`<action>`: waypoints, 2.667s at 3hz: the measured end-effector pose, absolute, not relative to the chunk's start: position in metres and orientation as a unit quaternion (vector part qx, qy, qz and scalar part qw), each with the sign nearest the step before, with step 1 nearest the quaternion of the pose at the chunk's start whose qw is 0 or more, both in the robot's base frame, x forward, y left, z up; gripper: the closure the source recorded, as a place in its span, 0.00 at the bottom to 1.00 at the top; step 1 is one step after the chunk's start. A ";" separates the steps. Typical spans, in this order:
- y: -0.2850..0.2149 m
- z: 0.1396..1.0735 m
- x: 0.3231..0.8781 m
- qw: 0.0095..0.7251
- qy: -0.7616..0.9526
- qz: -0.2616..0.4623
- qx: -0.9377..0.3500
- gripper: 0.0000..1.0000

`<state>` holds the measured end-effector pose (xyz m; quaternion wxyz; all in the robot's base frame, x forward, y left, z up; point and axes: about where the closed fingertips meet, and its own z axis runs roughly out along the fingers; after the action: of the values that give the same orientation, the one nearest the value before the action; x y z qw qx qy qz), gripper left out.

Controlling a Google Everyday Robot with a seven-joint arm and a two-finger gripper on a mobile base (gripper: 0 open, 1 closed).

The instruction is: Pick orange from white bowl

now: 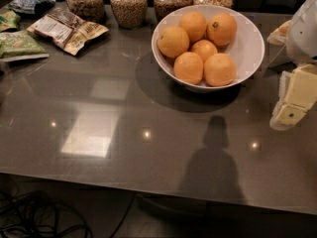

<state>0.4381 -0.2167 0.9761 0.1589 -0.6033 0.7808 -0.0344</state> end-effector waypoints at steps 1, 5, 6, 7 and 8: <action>-0.217 0.976 0.438 0.159 0.781 -0.034 -0.603 0.00; -0.155 1.029 0.563 0.364 0.569 -0.157 -0.720 0.00; -0.155 1.029 0.563 0.364 0.569 -0.157 -0.720 0.00; -0.154 1.030 0.579 0.364 0.538 -0.209 -0.731 0.00; -0.149 1.035 0.617 0.363 0.467 -0.291 -0.752 0.00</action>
Offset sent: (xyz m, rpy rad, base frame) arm 0.0264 0.0091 0.0084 0.0648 -0.1753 0.1062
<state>0.6168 -0.1491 1.0350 0.3631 -0.7523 0.4667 -0.2906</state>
